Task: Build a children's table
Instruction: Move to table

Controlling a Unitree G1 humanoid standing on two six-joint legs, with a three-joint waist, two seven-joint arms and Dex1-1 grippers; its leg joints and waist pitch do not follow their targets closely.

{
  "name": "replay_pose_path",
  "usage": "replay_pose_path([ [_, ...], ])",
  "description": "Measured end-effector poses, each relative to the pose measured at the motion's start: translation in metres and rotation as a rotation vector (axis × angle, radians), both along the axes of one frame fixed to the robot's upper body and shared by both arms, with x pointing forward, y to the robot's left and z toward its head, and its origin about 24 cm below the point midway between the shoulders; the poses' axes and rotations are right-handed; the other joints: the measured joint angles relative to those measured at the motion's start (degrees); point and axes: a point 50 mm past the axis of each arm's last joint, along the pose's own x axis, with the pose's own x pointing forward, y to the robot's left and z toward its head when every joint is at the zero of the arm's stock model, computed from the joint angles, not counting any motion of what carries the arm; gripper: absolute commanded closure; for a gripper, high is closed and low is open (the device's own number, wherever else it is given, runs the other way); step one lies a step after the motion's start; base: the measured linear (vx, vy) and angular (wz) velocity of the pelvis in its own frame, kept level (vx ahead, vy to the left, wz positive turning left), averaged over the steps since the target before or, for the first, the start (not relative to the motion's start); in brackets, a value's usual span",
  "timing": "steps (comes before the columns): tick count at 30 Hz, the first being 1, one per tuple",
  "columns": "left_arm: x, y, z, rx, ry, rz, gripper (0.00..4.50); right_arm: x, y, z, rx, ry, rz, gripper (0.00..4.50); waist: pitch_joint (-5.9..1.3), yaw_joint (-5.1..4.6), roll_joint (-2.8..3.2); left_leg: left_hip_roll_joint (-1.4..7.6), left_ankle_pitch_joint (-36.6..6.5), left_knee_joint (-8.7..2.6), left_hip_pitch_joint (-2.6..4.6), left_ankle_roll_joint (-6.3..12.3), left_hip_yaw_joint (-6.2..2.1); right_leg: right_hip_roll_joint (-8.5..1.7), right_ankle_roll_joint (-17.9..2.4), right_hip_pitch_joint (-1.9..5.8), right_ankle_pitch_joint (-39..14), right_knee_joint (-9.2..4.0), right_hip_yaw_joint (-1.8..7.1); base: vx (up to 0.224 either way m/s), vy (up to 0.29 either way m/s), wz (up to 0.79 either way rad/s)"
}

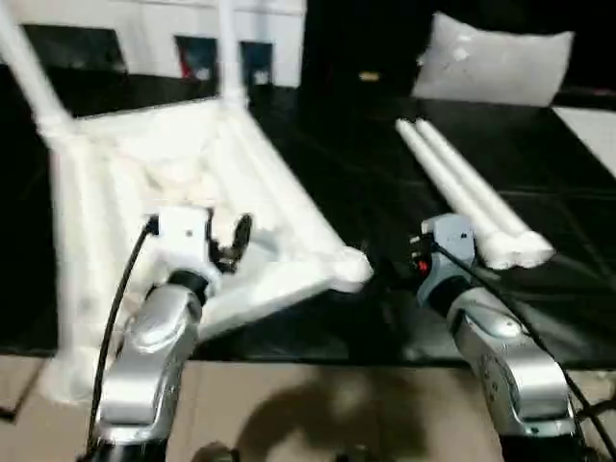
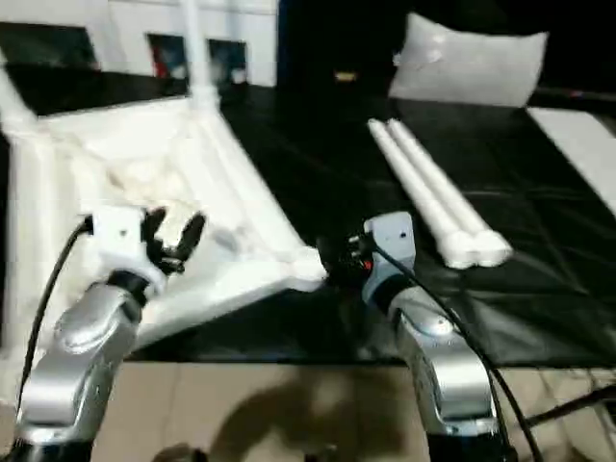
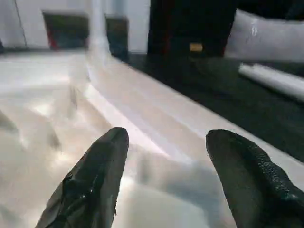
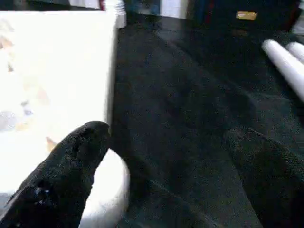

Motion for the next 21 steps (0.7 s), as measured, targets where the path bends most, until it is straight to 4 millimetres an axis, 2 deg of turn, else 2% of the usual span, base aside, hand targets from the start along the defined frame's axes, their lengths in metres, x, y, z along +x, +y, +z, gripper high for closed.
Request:
replay_pose_path([
  [1, -0.002, -0.004, -0.003, -0.01, 0.015, -0.005, 1.36, -0.002, -0.004, -0.004, -0.004, 0.016, -0.015, 0.0, 0.03, 0.44, -0.08, -0.74, -1.7, 5.11, -0.88, 2.1, 0.27, 0.65, -0.79, 0.45, 0.45, -0.76, -0.18, -0.051, -0.246, -0.02],
  [2, -0.004, -0.007, -0.004, -0.01, 0.021, -0.012, 1.36, -0.004, -0.007, -0.005, -0.003, 0.022, -0.021, 0.0, 0.04, 0.2, -0.1, -3.18, -2.27, 7.78, -0.86, 2.22, 0.63, 1.28, -1.22, 1.0, 1.04, -1.76, -0.84, -0.049, -0.208, -0.05],
  [3, -0.004, -0.008, -0.001, -0.007, 0.013, -0.014, 1.36, -0.005, -0.008, -0.005, 0.003, 0.02, -0.012, 0.0, 0.04, -0.02, 0.05, -4.64, -2.66, 7.4, -0.19, 1.78, 1.24, 1.98, -1.28, 1.25, 1.59, -2.62, -1.38, -0.049, -0.208, -0.05],
  [4, -0.004, -0.007, 0.002, -0.003, 0.001, -0.009, 1.36, -0.005, -0.009, -0.002, 0.007, 0.011, 0.003, 0.0, -0.05, -0.27, 0.75, -5.84, -4.0, 5.62, 0.67, 1.71, 1.57, 3.2, -1.38, 1.48, 2.17, -3.77, -2.33, -0.061, -0.174, 0.05],
  [5, -0.004, -0.006, 0.005, 0.008, -0.012, -0.004, 1.36, -0.006, -0.009, 0.0, 0.04, 0.004, 0.01, 0.0, 0.06, -0.46, 1.8, -5.03, -5.83, 2.58, 1.76, -0.79, 0.53, 4.86, -1.6, 2.07, 3.51, -6.1, -4.27, -0.067, -0.165, 0.09],
  [6, -0.005, -0.003, 0.003, 0.014, 0.001, 0.004, 1.36, -0.006, -0.007, 0.0, 0.05, 0.004, 0.019, 0.0, 0.12, -0.65, 2.3, -3.62, -5.04, 1.87, 1.8, -2.26, 0.39, 4.97, 0.32, 2.09, 2.8, -5.91, -5.58, -0.067, -0.165, 0.09],
  [7, -0.006, -0.001, 0.001, 0.021, 0.011, 0.013, 1.36, -0.005, -0.005, 0.003, 0.056, -0.007, 0.028, 0.0, -0.12, -0.79, 2.26, -2.84, -4.57, 1.77, 1.73, -2.78, 0.0, 4.18, 3.84, 0.44, 0.4, -0.33, -5.06, -0.052, -0.152, 0.03],
  [8, -0.006, 0.004, 0.001, 0.031, 0.015, 0.033, 1.36, -0.006, -0.003, 0.006, 0.055, -0.023, 0.035, 0.0, -0.39, -0.68, 2.35, -2.19, -3.99, 1.68, 1.31, -3.52, -0.49, 2.24, 5.36, -2.07, -1.17, 7.18, -2.74, -0.055, -0.15, -0.02],
  [9, -0.007, 0.005, 0.002, 0.037, 0.012, 0.04, 1.36, -0.006, -0.004, 0.008, 0.052, -0.032, 0.035, 0.0, -0.51, -0.62, 2.32, -1.89, -3.56, 1.55, 0.88, -3.85, -0.86, 0.38, 5.15, -2.65, -1.31, 7.76, -0.59, -0.055, -0.15, -0.02],
  [10, -0.007, 0.005, 0.004, 0.04, 0.003, 0.041, 1.36, -0.006, -0.004, 0.01, 0.049, -0.04, 0.035, 0.0, -0.68, -0.51, 1.84, -1.83, -3.08, 1.4, 0.46, -4.27, -0.95, -1.63, 4.86, -2.68, -1.2, 5.96, 1.07, -0.088, -0.188, 0.04],
  [11, -0.007, 0.005, 0.006, 0.052, -0.002, 0.04, 1.36, -0.006, -0.005, 0.01, 0.034, -0.044, 0.02, 0.0, -1.07, -0.34, 0.42, -1.95, -2.63, 1.48, -0.2, -4.79, -0.79, -4.39, 3.16, -1.59, -0.26, 0.44, 3.4, -0.085, -0.254, -0.03],
  [12, -0.007, 0.005, 0.007, 0.061, -0.002, 0.043, 1.36, -0.005, -0.005, 0.011, 0.022, -0.052, 0.011, 0.0, -1.25, 0.09, -0.8, -1.92, -2.6, 1.86, -0.36, -4.44, -0.43, -5.04, 7.99, -1.34, 1.77, -0.55, 3.33, -0.085, -0.254, -0.03],
  [13, -0.008, 0.005, 0.004, 0.068, 0.016, 0.044, 1.36, -0.006, -0.008, 0.008, 0.006, -0.043, -0.006, 0.0, -0.84, 0.54, -0.5, -1.47, -2.26, 1.54, -0.35, -2.1, -0.8, -4.53, 7.53, -1.25, 2.01, -0.91, 3.02, -0.105, -0.266, -0.13],
  [14, -0.009, 0.0, 0.002, 0.063, 0.029, 0.03, 1.36, -0.009, -0.014, 0.002, -0.011, 0.0, -0.034, 0.0, -0.65, 0.81, -0.49, -1.54, -1.89, -0.54, 0.18, -1.02, -0.74, -4.3, 7.41, -1.25, 2.22, -1.32, 2.88, -0.116, -0.247, -0.11],
  [15, -0.009, -0.003, 0.003, 0.051, 0.029, 0.019, 1.36, -0.011, -0.016, -0.003, -0.015, 0.036, -0.042, 0.0, -0.64, 0.82, -0.47, -1.53, -1.33, -2.14, 0.99, -2.0, -0.61, -4.06, 7.1, -1.23, 2.46, -1.6, 2.95, -0.116, -0.247, -0.11],
  [17, -0.008, -0.004, 0.007, 0.042, 0.011, 0.015, 1.36, -0.013, -0.016, -0.006, -0.019, 0.059, -0.039, 0.0, -0.69, 0.51, -0.09, -0.81, -0.27, -4.33, 1.79, -4.39, -0.59, -3.15, 6.92, -1.46, 2.56, -1.82, 2.93, -0.085, -0.207, -0.06],
  [19, -0.008, -0.004, 0.009, 0.04, 0.002, 0.013, 1.36, -0.013, -0.013, -0.005, -0.02, 0.05, -0.028, 0.0, -0.7, 0.21, 0.41, -0.01, 0.74, -5.03, 1.77, -6.73, -0.66, -2.42, 6.9, -1.84, 2.57, -1.83, 2.64, -0.079, -0.136, -0.09],
  [20, -0.008, -0.004, 0.009, 0.041, 0.003, 0.01, 1.36, -0.013, -0.011, -0.005, -0.019, 0.046, -0.023, 0.0, -0.6, 0.04, 0.45, 0.26, 1.16, -5.29, 1.78, -8.34, -0.67, -2.36, 6.73, -1.94, 2.67, -1.83, 2.37, -0.071, -0.048, -0.03],
  [21, -0.008, -0.004, 0.009, 0.041, 0.005, 0.006, 1.36, -0.013, -0.011, -0.005, -0.017, 0.044, -0.024, 0.0, -0.48, 0.01, 0.5, 0.38, 1.26, -5.26, 1.8, -8.91, -0.65, -2.33, 6.73, -1.9, 2.67, -1.88, 2.32, -0.071, -0.048, -0.03],
])
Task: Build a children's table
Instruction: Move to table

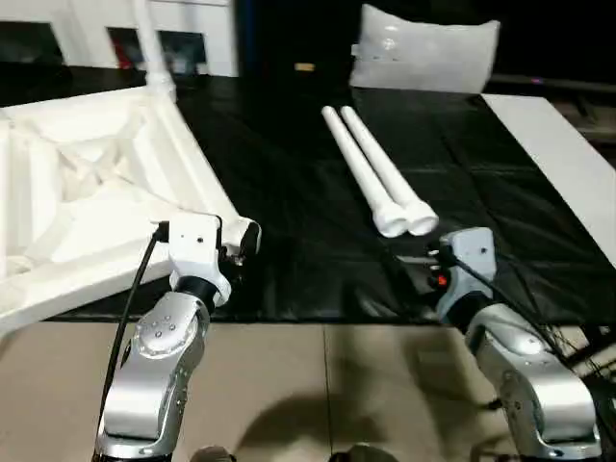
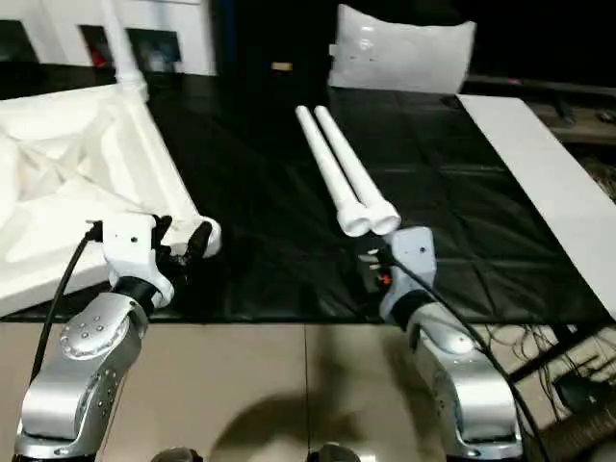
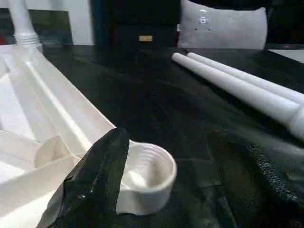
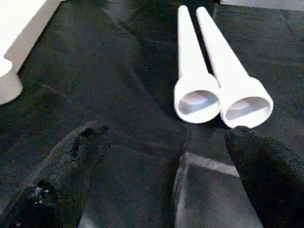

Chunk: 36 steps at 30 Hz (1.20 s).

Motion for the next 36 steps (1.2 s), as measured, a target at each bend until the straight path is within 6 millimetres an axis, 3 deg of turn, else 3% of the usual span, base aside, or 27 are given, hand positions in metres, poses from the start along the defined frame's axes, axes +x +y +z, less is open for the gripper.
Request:
replay_pose_path([
  [3, 0.0, 0.001, -0.001, 0.001, 0.004, -0.002, 1.36, 0.0, 0.001, 0.0, -0.005, -0.002, -0.009, 0.0, 0.59, -0.33, 0.75, 0.19, -0.06, 0.12, 0.38, -0.37, -0.02, 0.07, 0.0, 0.97, -0.01, -1.8, -0.39, -0.049, 0.042, -0.03],
  [6, -0.001, 0.002, -0.001, 0.008, 0.006, 0.001, 1.36, 0.001, 0.002, 0.001, -0.011, -0.006, -0.002, 0.0, 1.66, -0.84, 1.94, 0.71, -0.19, -0.03, 2.09, -0.48, -0.11, 0.34, -0.17, 3.64, -0.1, -4.87, -1.78, -0.025, 0.096, -0.12],
  [7, -0.001, 0.003, 0.0, 0.01, 0.003, 0.002, 1.36, 0.002, 0.004, 0.002, -0.011, -0.009, 0.004, 0.0, 1.87, -1.1, 2.1, 0.89, -0.2, -0.08, 2.65, -0.48, -0.23, 0.22, -0.61, 4.43, -0.37, -4.9, -1.87, -0.016, 0.08, -0.18],
  [9, -0.001, 0.005, 0.001, 0.02, -0.003, 0.004, 1.36, 0.002, 0.005, 0.002, -0.012, -0.011, 0.013, 0.0, 2.62, -1.45, 1.58, 0.72, -0.2, -0.09, 3.82, -0.47, 0.83, -0.78, -1.77, 4.99, -1.45, -2.99, -1.75, 0.0, 0.0, 0.0],
  [10, 0.0, 0.004, 0.001, 0.021, -0.003, 0.001, 1.36, 0.002, 0.005, 0.001, -0.012, -0.007, 0.015, 0.0, 2.8, -1.3, 1.1, 0.75, -0.2, -0.13, 4.41, -0.47, 1.87, -1.18, -1.85, 5.04, -2.46, -1.6, -1.59, 0.0, 0.0, 0.0],
  [11, 0.0, 0.004, 0.001, 0.021, -0.002, -0.003, 1.36, 0.002, 0.004, 0.0, -0.013, -0.003, 0.019, 0.0, 3.03, -0.8, 0.47, 0.79, -0.22, -0.02, 5.58, -0.46, 2.89, -1.11, -1.84, 4.78, -3.81, -0.7, -1.19, 0.069, -0.017, 0.12],
  [12, -0.001, 0.003, 0.001, 0.024, 0.002, -0.006, 1.36, 0.003, 0.004, 0.0, -0.015, -0.004, 0.022, 0.0, 3.14, -0.75, 0.35, 1.5, -0.99, 0.24, 6.26, -0.87, 3.54, -0.88, -1.72, 5.01, -3.8, -1.16, -1.56, 0.069, -0.017, 0.12],
  [13, -0.001, 0.003, 0.001, 0.024, 0.002, -0.009, 1.36, 0.005, 0.006, 0.002, -0.013, -0.016, 0.035, 0.0, 3.07, -0.28, 0.4, 1.85, -3.24, 1.38, 6.18, -1.1, 3.31, -1.18, -1.6, 5.25, -3.78, -2.03, -2.72, 0.077, -0.026, -0.12],
  [14, -0.002, 0.004, 0.0, 0.036, 0.008, -0.007, 1.36, 0.007, 0.01, 0.005, -0.008, -0.031, 0.057, 0.0, 2.98, -0.19, 1.34, 2.09, -6.12, 1.88, 5.59, -0.57, 2.51, -2.05, -1.41, 5.44, -3.67, -3.55, -4.85, 0.075, 0.067, -0.5],
  [15, -0.001, 0.004, 0.001, 0.041, 0.008, -0.01, 1.36, 0.007, 0.01, 0.005, -0.006, -0.032, 0.063, 0.0, 2.82, -0.52, 2.06, 2.2, -6.9, 1.56, 5.01, -0.01, 1.72, -2.58, -1.11, 6.19, -3.74, -4.68, -6.56, 0.075, 0.067, -0.5],
  [16, 0.0, 0.003, 0.003, 0.043, -0.001, -0.014, 1.36, 0.006, 0.01, 0.004, -0.006, -0.029, 0.061, 0.0, 2.96, -0.39, 2.7, 2.65, -6.89, 1.34, 4.83, -0.1, 1.17, -2.68, -0.14, 6.52, -4.41, -3.99, -7.81, 0.141, 0.11, -0.54],
  [17, 0.003, 0.0, 0.007, 0.048, -0.016, -0.031, 1.36, 0.003, 0.006, -0.001, -0.007, -0.012, 0.049, 0.0, 2.95, -0.42, 2.06, 2.53, -6.62, 1.47, 5.19, -0.55, 1.19, -3.08, -0.07, 6.21, -5.49, -1.2, -6.33, 0.131, -0.037, -0.3],
  [18, 0.002, 0.0, 0.008, 0.052, -0.021, -0.031, 1.36, 0.004, 0.007, -0.003, -0.007, -0.002, 0.051, 0.0, 2.86, -0.47, 0.65, 2.11, -6.59, 1.72, 6.11, -0.61, 1.65, -3.15, -0.35, 5.96, -4.9, -0.19, -4.74, 0.131, -0.037, -0.3],
  [19, 0.002, 0.0, 0.006, 0.053, -0.011, -0.03, 1.36, 0.003, 0.007, -0.005, -0.008, 0.006, 0.052, 0.0, 2.84, -0.84, 0.21, 1.42, -6.65, 2.56, 6.72, -0.59, 1.74, -2.77, -0.29, 5.55, -4.43, 0.16, -4.09, 0.093, -0.066, 0.03],
  [20, 0.0, -0.003, 0.003, 0.048, 0.001, -0.041, 1.36, 0.003, 0.004, -0.006, -0.019, 0.011, 0.048, 0.0, 2.43, -0.18, 0.13, 1.42, -7.55, 3.09, 7.0, 0.07, 1.81, -2.2, -0.27, 5.48, -4.3, 0.38, -3.07, 0.166, 0.001, -0.06],
  [22, 0.0, -0.004, 0.003, 0.048, 0.002, -0.049, 1.36, 0.004, 0.002, -0.004, -0.023, -0.001, 0.044, 0.0, 1.86, 0.73, 1.17, 0.57, -7.35, 2.68, 5.66, 1.76, 0.33, -1.65, -0.46, 5.99, -4.17, -0.42, -3.08, 0.183, -0.007, -0.1],
  [23, 0.0, -0.004, 0.003, 0.05, 0.0, -0.051, 1.36, 0.004, 0.002, -0.004, -0.023, 0.0, 0.047, 0.0, 1.47, 0.99, 1.41, 0.63, -5.68, 1.75, 5.68, 1.49, 0.15, -1.01, -1.18, 6.1, -3.08, -1.31, -2.76, 0.144, -0.016, 0.06],
  [26, 0.0, -0.002, 0.003, 0.052, 0.002, -0.048, 1.36, 0.004, 0.006, -0.004, -0.021, -0.002, 0.072, 0.0, 0.96, 0.89, 1.37, 0.55, -3.8, 0.64, 6.05, -1.25, 0.56, -0.85, -1.74, 6.13, -1.83, -2.01, -2.02, 0.158, 0.013, 0.09],
  [28, 0.0, -0.001, 0.003, 0.054, 0.0, -0.042, 1.36, 0.005, 0.009, -0.002, -0.017, -0.006, 0.096, 0.0, 0.59, 0.55, 1.41, 0.19, -4.14, 0.23, 5.96, -0.88, 0.57, -0.69, -2.21, 6.19, -2.14, -2.75, -1.9, 0.189, 0.051, 0.03],
  [29, 0.0, 0.0, 0.004, 0.054, -0.001, -0.041, 1.36, 0.005, 0.009, -0.002, -0.021, -0.006, 0.105, 0.0, 0.27, 0.3, 1.48, -0.52, -5.02, 1.05, 4.54, 1.6, -0.45, -0.96, -1.97, 6.56, -2.42, -3.27, -2.46, 0.201, 0.081, 0.28],
  [30, 0.001, -0.003, 0.005, 0.049, -0.005, -0.049, 1.36, 0.004, 0.007, -0.003, -0.031, -0.001, 0.102, 0.0, 0.1, -0.25, 1.76, -0.79, -6.06, 2.6, 3.25, 5.37, -1.5, -1.15, -1.25, 7.24, -2.48, -4.26, -3.5, 0.201, 0.081, 0.28],
  [31, 0.001, -0.005, 0.005, 0.047, -0.006, -0.057, 1.36, 0.004, 0.005, -0.003, -0.036, 0.001, 0.101, 0.0, 0.02, -0.4, 1.82, -1.2, -6.71, 3.49, 2.68, 8.28, -2.49, -1.17, -0.95, 8.01, -2.65, -4.87, -4.11, 0.183, 0.083, 0.51],
  [32, 0.001, -0.004, 0.005, 0.05, -0.005, -0.056, 1.36, 0.005, 0.007, -0.002, -0.033, -0.004, 0.106, 0.0, -0.15, -0.67, 1.98, -1.98, -7.48, 3.86, 2.72, 10.06, -4.27, -1.23, -0.96, 8.64, -3.07, -4.86, -4.8, 0.19, 0.047, 0.51],
  [33, 0.0, -0.001, 0.003, 0.054, 0.001, -0.049, 1.36, 0.007, 0.013, 0.0, -0.021, -0.013, 0.118, 0.0, -0.25, -1.43, 1.68, -3.13, -8.17, 3.1, 3.56, 10.66, -6.94, -1.58, -2.03, 6.84, -4.13, -1.72, -4.37, 0.19, 0.047, 0.51],
  [34, -0.001, 0.007, 0.001, 0.068, 0.012, -0.024, 1.36, 0.008, 0.02, 0.004, -0.005, -0.03, 0.138, 0.0, -0.41, -2.01, 1.16, -4.35, -8.18, 2.46, 4.58, 10.39, -9.29, -1.19, -1.79, 5.22, -4.8, 2.28, -3.97, 0.167, -0.092, 0.26],
  [35, -0.001, 0.011, 0.0, 0.071, 0.015, -0.008, 1.36, 0.008, 0.025, 0.007, 0.007, -0.044, 0.15, 0.0, -0.81, -1.95, 0.48, -5.01, -8.3, 1.4, 6.15, 9.61, -9.32, -0.22, -1.3, 2.91, -4.84, 4.43, -2.74, 0.059, -0.202, -0.1],
  [36, 0.0, 0.01, 0.002, 0.07, 0.009, -0.011, 1.36, 0.009, 0.025, 0.009, 0.006, -0.053, 0.147, 0.0, -1.12, -2.07, -0.2, -5.97, -8.48, 0.75, 7.11, 8.2, -8.91, -0.12, -1.46, 1.37, -4.33, 3.51, -1.67, 0.059, -0.202, -0.1],
])
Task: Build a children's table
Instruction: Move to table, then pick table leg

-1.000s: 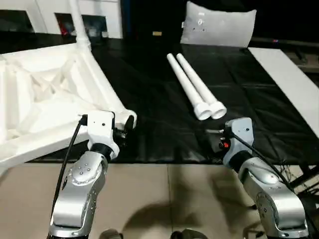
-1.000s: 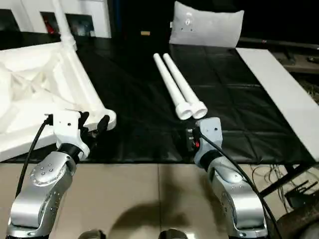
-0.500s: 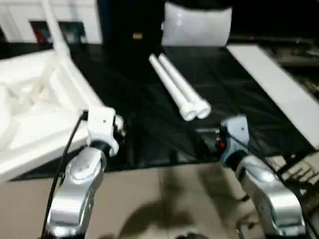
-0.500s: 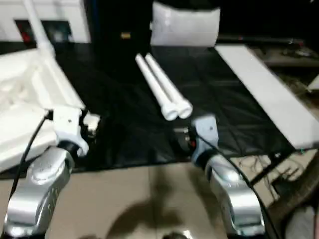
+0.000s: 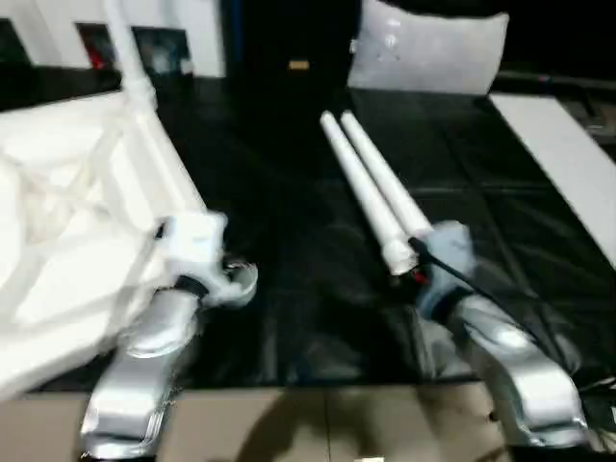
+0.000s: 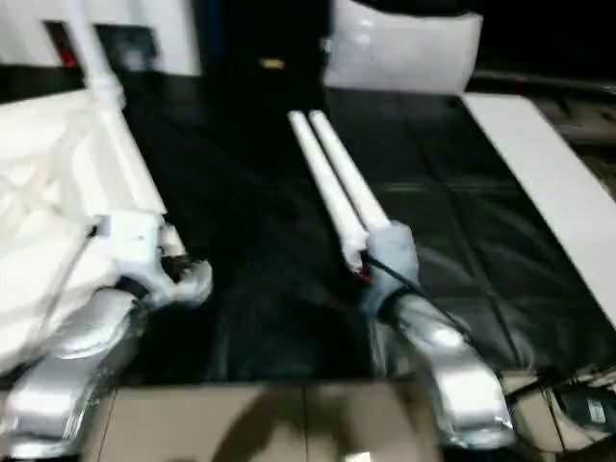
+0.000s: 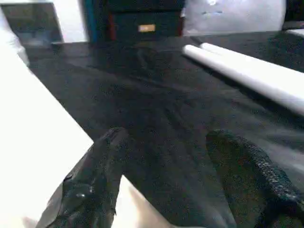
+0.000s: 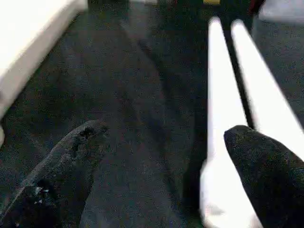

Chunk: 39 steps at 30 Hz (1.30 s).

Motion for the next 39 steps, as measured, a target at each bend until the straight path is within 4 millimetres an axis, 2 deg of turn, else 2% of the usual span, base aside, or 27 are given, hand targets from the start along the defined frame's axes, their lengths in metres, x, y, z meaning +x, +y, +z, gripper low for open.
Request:
replay_pose_path([
  [1, 0.001, -0.002, 0.002, -0.007, -0.008, -0.008, 1.36, 0.001, -0.003, 0.003, -0.009, -0.012, -0.008, 0.0, -0.23, -0.35, -1.44, -1.05, -0.74, 0.28, 0.71, -2.51, 1.1, -0.12, -0.99, -0.18, 0.32, -0.05, 1.61, -0.017, -0.177, -0.04],
  [2, 0.001, -0.011, 0.0, -0.027, -0.003, -0.036, 1.36, 0.0, -0.012, 0.0, -0.035, 0.006, -0.034, 0.0, 0.54, 0.4, -1.41, -0.8, -0.8, 3.38, 0.58, 0.2, 3.07, 0.35, -1.42, 1.04, -0.89, 0.48, 2.35, 0.058, -0.111, 0.0],
  [3, -0.001, -0.019, -0.002, -0.032, 0.01, -0.079, 1.36, 0.001, -0.017, -0.003, -0.051, 0.029, -0.049, 0.0, 0.59, 0.87, -0.93, -0.97, -0.25, 7.63, -1.14, 1.58, 4.01, 0.94, -1.47, 2.25, -0.65, -0.67, 2.44, 0.058, -0.111, 0.0],
  [4, -0.002, -0.023, -0.003, -0.033, 0.013, -0.105, 1.36, 0.001, -0.022, -0.004, -0.063, 0.044, -0.063, 0.0, 0.66, 1.32, -0.92, -1.77, 0.17, 9.53, -2.53, 0.92, 5.23, 1.18, -1.46, 3.56, -0.38, -1.84, 2.4, 0.113, -0.064, -0.19],
  [5, -0.002, -0.023, -0.001, -0.028, 0.007, -0.112, 1.36, 0.002, -0.025, -0.003, -0.074, 0.047, -0.074, 0.0, 0.78, 1.8, -0.77, -2.62, 1.46, 8.39, -4.0, -1.41, 6.32, 1.65, -1.7, 5.4, -0.21, -3.42, 1.78, 0.1, -0.054, -0.19],
  [6, -0.002, -0.021, 0.0, -0.022, 0.001, -0.112, 1.36, 0.004, -0.025, 0.001, -0.078, 0.039, -0.076, 0.0, 0.92, 2.1, -0.03, -2.57, 2.48, 6.53, -4.77, -2.9, 7.1, 2.74, -1.85, 6.9, -0.2, -4.7, 1.11, 0.1, -0.054, -0.19],
  [7, -0.002, -0.02, 0.002, -0.013, -0.006, -0.121, 1.36, 0.007, -0.025, 0.006, -0.087, 0.027, -0.08, 0.0, 0.98, 2.33, 1.44, -2.3, 3.17, 4.47, -5.62, -3.56, 7.49, 3.83, -2.7, 8.07, -0.63, -5.36, 0.34, 0.104, -0.016, -0.11],
  [8, -0.003, -0.018, 0.002, 0.004, -0.002, -0.139, 1.36, 0.011, -0.023, 0.012, -0.096, 0.023, -0.08, 0.0, 1.3, 2.48, 2.8, -1.04, 5.55, 2.69, -6.11, -2.16, 7.29, 5.44, -3.07, 9.43, -0.78, -6.18, -0.99, 0.123, 0.064, -0.18],
  [9, -0.004, -0.016, -0.001, 0.014, 0.011, -0.144, 1.36, 0.012, -0.02, 0.012, -0.095, 0.033, -0.071, 0.0, 1.48, 2.46, 3.5, -0.25, 5.97, 3.21, -6.07, -2.1, 7.05, 5.33, -3.04, 10.13, -0.81, -6.57, -2.37, 0.242, 0.095, -0.12],
  [10, -0.005, -0.014, -0.002, 0.024, 0.022, -0.152, 1.36, 0.014, -0.015, 0.014, -0.096, 0.043, -0.055, 0.0, 1.33, 1.81, 3.31, -0.52, 5.69, 3.2, -5.9, -1.64, 6.72, 4.8, -3.07, 9.4, -0.94, -5.76, -2.63, 0.181, 0.081, -0.1],
  [11, -0.005, -0.01, -0.002, 0.033, 0.031, -0.164, 1.36, 0.019, -0.012, 0.021, -0.107, 0.046, -0.046, 0.0, 1.01, 1.29, 2.52, -1.01, 5.63, 3.45, -6.41, -1.54, 6.76, 3.82, -2.7, 7.42, -0.75, -3.13, -1.04, 0.165, 0.059, 0.03],
  [12, -0.005, -0.01, -0.003, 0.032, 0.039, -0.181, 1.36, 0.021, -0.013, 0.025, -0.114, 0.05, -0.048, 0.0, 0.89, 1.14, 2.56, -1.22, 5.82, 3.67, -6.64, -1.77, 6.78, 2.95, -1.36, 6.31, 0.11, -2.19, 0.14, 0.0, 0.0, 0.0],
  [13, -0.005, -0.011, -0.002, 0.019, 0.047, -0.208, 1.18, 0.024, -0.014, 0.026, -0.112, 0.069, -0.047, 0.0, 0.85, 1.14, 2.53, -1.58, 5.79, 3.82, -6.75, -1.76, 6.82, 1.8, -0.13, 5.38, 1.38, -2.69, 1.46, 0.067, 0.057, 0.03],
  [14, -0.007, -0.012, -0.001, 0.009, 0.065, -0.258, 1.07, 0.031, -0.013, 0.027, -0.103, 0.121, -0.03, 0.0, 0.72, 1.14, 2.13, -2.25, 5.87, 3.82, -7.11, -1.9, 6.94, 0.43, 2.1, 4.39, 2.26, -4.59, 3.09, 0.0, 0.0, 0.0],
  [15, -0.007, -0.014, 0.0, 0.004, 0.075, -0.293, 1.02, 0.034, -0.013, 0.027, -0.105, 0.147, -0.026, 0.0, 0.63, 1.16, 2.0, -2.46, 6.07, 3.71, -7.45, -2.1, 7.0, 0.18, 3.08, 3.87, 2.15, -4.7, 3.53, 0.0, 0.0, 0.0],
  [16, -0.009, -0.017, 0.001, 0.001, 0.082, -0.329, 1.02, 0.038, -0.014, 0.027, -0.108, 0.171, -0.023, 0.0, 0.64, 1.51, 1.96, -2.45, 6.46, 3.22, -7.74, -2.27, 7.21, 0.13, 2.8, 3.68, 2.27, -4.44, 3.64, 0.023, -0.067, 0.04],
  [17, -0.011, -0.02, 0.002, 0.01, 0.099, -0.379, 0.95, 0.045, -0.014, 0.027, -0.112, 0.202, -0.018, 0.0, 0.65, 1.81, 1.95, -2.37, 7.02, 2.53, -8.0, -2.53, 7.32, 0.13, 2.41, 3.15, 2.52, -4.38, 3.58, -0.008, -0.08, 0.0],
  [18, -0.012, -0.02, 0.002, 0.026, 0.116, -0.415, 0.68, 0.05, -0.014, 0.026, -0.114, 0.224, -0.013, 0.0, 0.66, 1.96, 1.94, -2.24, 7.28, 2.11, -8.07, -2.66, 7.41, 0.21, 2.17, 2.88, 2.71, -4.37, 3.53, -0.008, -0.08, 0.0],
  [19, -0.013, -0.019, 0.002, 0.037, 0.126, -0.437, 0.61, 0.053, -0.015, 0.027, -0.118, 0.237, -0.009, 0.0, 0.68, 2.03, 1.98, -2.03, 7.5, 1.81, -8.05, -2.77, 7.56, 0.21, 1.91, 2.84, 2.82, -4.41, 3.31, -0.068, -0.075, 0.04],
  [20, -0.014, -0.018, 0.004, 0.063, 0.139, -0.468, 0.61, 0.059, -0.014, 0.028, -0.125, 0.25, 0.01, 0.0, 0.72, 2.14, 2.03, -1.39, 7.67, 1.76, -8.05, -2.81, 8.09, 0.4, 1.14, 2.87, 2.74, -4.41, 3.07, -0.078, -0.062, 0.07],
  [22, -0.014, -0.017, 0.007, 0.095, 0.15, -0.513, 0.59, 0.066, -0.009, 0.03, -0.141, 0.252, 0.051, 0.0, 0.82, 2.21, 2.07, -0.49, 7.89, 1.77, -8.03, -3.23, 8.61, 0.85, 0.43, 2.88, 3.01, -4.47, 2.98, -0.082, -0.056, 0.03],
  [24, -0.014, -0.019, 0.01, 0.099, 0.153, -0.553, 0.31, 0.071, -0.004, 0.033, -0.154, 0.243, 0.085, 0.0, 0.87, 2.32, 2.08, 0.3, 8.14, 1.77, -7.91, -3.41, 9.5, 0.95, 0.05, 2.88, 3.23, -4.35, 2.82, -0.087, -0.039, 0.0],
  [27, -0.016, -0.021, 0.009, 0.12, 0.178, -0.593, 0.31, 0.081, 0.002, 0.029, -0.171, 0.273, 0.115, 0.0, 1.0, 2.28, 2.12, 1.17, 8.27, 1.77, -7.75, -3.63, 10.7, 0.95, -0.27, 2.83, 3.5, -4.29, 2.79, -0.078, -0.021, 0.02],
  [31, -0.012, -0.022, 0.015, 0.143, 0.169, -0.605, 0.31, 0.089, 0.01, 0.023, -0.187, 0.308, 0.131, 0.0, 1.14, 2.14, 1.97, 1.39, 8.48, 1.77, -7.79, -3.98, 10.96, 0.91, -0.25, 2.59, 3.5, -4.35, 2.7, -0.048, 0.003, -0.05],
  [32, -0.013, -0.022, 0.014, 0.146, 0.173, -0.604, 0.17, 0.092, 0.014, 0.02, -0.189, 0.321, 0.134, 0.3, 1.15, 2.08, 1.95, 1.39, 8.49, 1.77, -7.8, -4.0, 11.01, 0.89, -0.3, 2.49, 3.53, -4.35, 2.71, 0.0, 0.0, 0.0],
  [36, -0.013, -0.022, 0.013, 0.148, 0.187, -0.605, 0.17, 0.093, 0.022, 0.009, -0.174, 0.37, 0.154, 0.51, 1.15, 2.24, 1.86, 1.59, 8.62, 1.77, -8.03, -3.98, 11.35, 0.87, -0.76, 2.14, 4.1, -4.36, 2.75, 0.0, 0.0, 0.0],
  [39, -0.013, -0.022, 0.012, 0.149, 0.193, -0.605, 0.17, 0.093, 0.024, 0.002, -0.176, 0.403, 0.165, 0.84, 1.15, 2.67, 1.84, 1.78, 9.0, 1.74, -8.17, -3.74, 11.61, 0.88, -0.69, 1.88, 4.42, -4.32, 2.73, 0.0, 0.0, 0.0],
])
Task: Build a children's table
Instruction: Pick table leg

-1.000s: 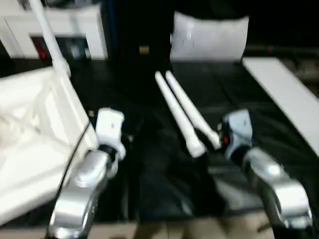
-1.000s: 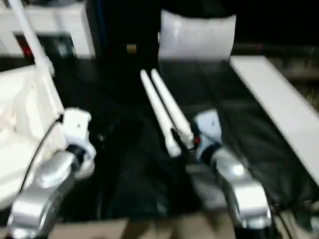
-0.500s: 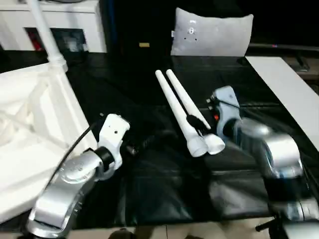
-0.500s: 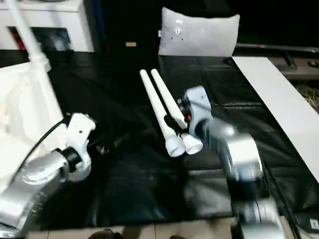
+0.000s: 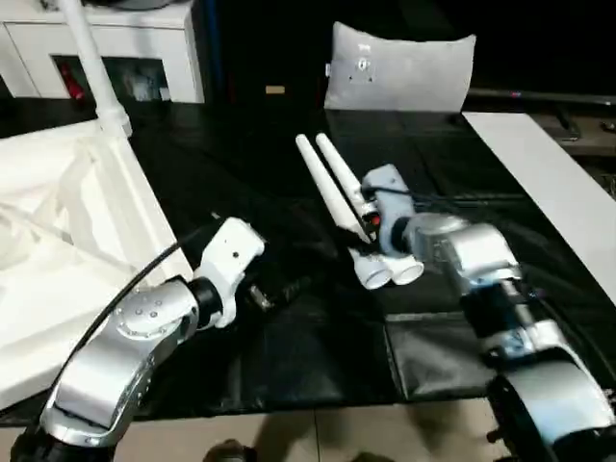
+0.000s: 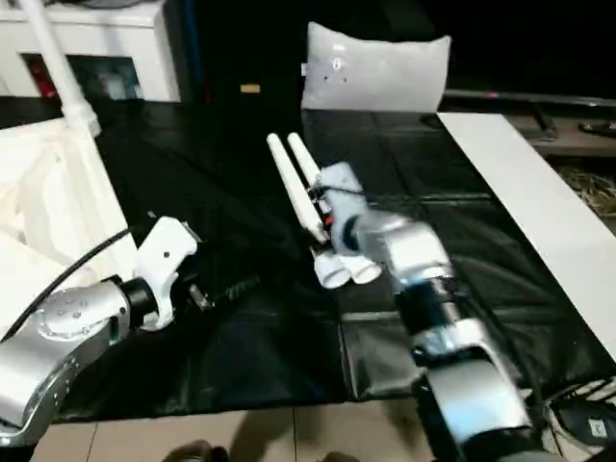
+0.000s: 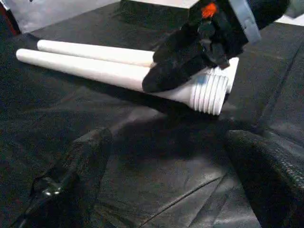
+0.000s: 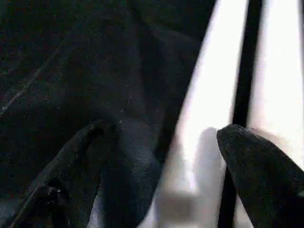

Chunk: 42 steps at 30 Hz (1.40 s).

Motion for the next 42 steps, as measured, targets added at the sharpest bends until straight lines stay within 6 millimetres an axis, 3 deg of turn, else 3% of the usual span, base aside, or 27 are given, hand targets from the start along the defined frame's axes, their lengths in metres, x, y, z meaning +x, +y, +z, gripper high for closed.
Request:
replay_pose_path([
  [8, -0.001, -0.003, -0.002, 0.007, 0.01, -0.014, 0.17, 0.006, 0.0, 0.0, -0.017, 0.008, 0.022, 1.53, -0.06, 0.04, -0.09, 0.36, 0.0, -0.24, 0.12, 0.0, 0.66, 0.08, 0.06, -0.16, -0.04, -0.06, 0.13, 0.0, 0.0, 0.0],
  [24, -0.002, -0.003, -0.003, 0.016, 0.016, -0.018, 0.17, 0.002, 0.007, 0.0, -0.034, 0.093, 0.115, 2.83, -0.27, 0.12, -0.41, 0.41, 0.01, -0.33, 0.27, -0.02, 0.72, 0.09, 0.09, -0.15, -0.05, -0.05, 0.15, 0.0, 0.0, 0.0],
  [27, -0.002, -0.003, -0.003, 0.016, 0.016, -0.018, 0.17, 0.004, 0.007, -0.002, -0.043, 0.083, 0.096, 2.83, -0.37, 0.1, -0.55, 0.41, 0.02, -0.37, 0.3, -0.04, 0.73, 0.09, 0.09, -0.16, -0.05, -0.05, 0.15, 0.0, 0.0, 0.0],
  [42, -0.001, -0.003, -0.003, 0.022, 0.015, -0.015, 0.17, 0.003, 0.006, -0.016, -0.008, 0.169, 0.037, 1.36, -0.4, 0.55, -0.6, 0.42, 0.02, -0.46, 0.26, -0.05, 0.77, 0.08, 0.11, -0.23, -0.06, -0.08, 0.15, 0.0, 0.0, 0.0],
])
